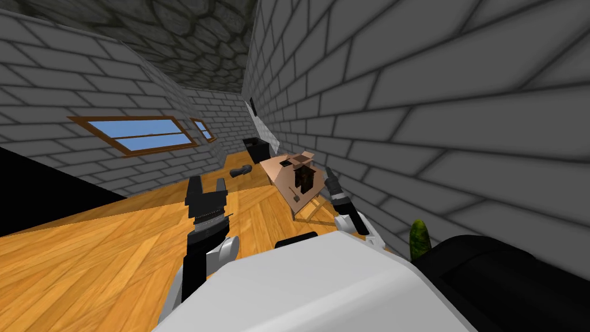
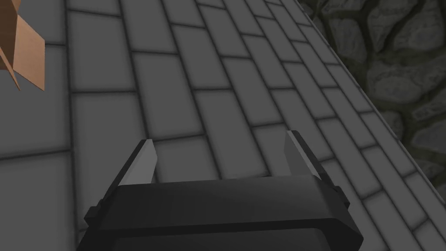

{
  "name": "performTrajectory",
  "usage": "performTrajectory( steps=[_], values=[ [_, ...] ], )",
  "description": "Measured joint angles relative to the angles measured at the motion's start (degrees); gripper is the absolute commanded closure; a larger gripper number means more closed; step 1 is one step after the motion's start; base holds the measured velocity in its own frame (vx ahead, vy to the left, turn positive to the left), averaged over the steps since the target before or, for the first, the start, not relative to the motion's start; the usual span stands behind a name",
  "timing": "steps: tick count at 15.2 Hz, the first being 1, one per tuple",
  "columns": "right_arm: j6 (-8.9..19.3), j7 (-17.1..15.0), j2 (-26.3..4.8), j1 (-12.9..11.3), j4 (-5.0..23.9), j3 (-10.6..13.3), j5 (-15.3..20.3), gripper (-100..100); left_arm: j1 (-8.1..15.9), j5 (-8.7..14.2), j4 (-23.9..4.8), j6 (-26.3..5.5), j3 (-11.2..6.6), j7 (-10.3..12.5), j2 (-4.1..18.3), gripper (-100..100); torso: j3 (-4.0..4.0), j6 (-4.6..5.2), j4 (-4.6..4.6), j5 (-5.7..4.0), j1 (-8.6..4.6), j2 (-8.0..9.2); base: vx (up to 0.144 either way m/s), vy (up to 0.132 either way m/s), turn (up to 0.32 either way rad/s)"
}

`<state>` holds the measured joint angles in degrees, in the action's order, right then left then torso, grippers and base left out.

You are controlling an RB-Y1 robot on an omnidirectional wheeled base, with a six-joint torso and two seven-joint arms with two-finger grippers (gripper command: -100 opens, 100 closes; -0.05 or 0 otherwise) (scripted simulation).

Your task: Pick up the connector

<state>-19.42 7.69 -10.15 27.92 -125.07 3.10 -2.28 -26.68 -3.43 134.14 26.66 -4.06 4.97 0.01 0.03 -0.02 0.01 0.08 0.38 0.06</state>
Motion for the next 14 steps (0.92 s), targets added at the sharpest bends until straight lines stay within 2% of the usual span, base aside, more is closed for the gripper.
performTrajectory(
  steps=[5,9,14],
  values=[
    [-0.57,0.87,-5.45,0.90,4.77,0.31,0.78,-100,0.00,0.00,0.00,0.00,0.00,0.00,0.00,0,-0.04,-0.01,-0.01,0.02,0.11,-0.07,0.005,0.115,0.107],
    [0.47,1.82,-9.52,2.08,7.23,0.75,1.57,-100,0.00,0.00,0.00,0.00,0.00,0.00,0.00,0,-0.03,-0.01,-0.02,0.03,0.14,-0.06,0.009,0.123,0.120],
    [0.56,2.90,-14.82,2.80,12.77,1.09,2.45,-100,0.00,0.00,0.00,0.00,0.00,0.00,0.00,0,-0.09,-0.01,-0.03,0.05,0.20,-0.17,0.038,0.140,0.143]
  ],
)
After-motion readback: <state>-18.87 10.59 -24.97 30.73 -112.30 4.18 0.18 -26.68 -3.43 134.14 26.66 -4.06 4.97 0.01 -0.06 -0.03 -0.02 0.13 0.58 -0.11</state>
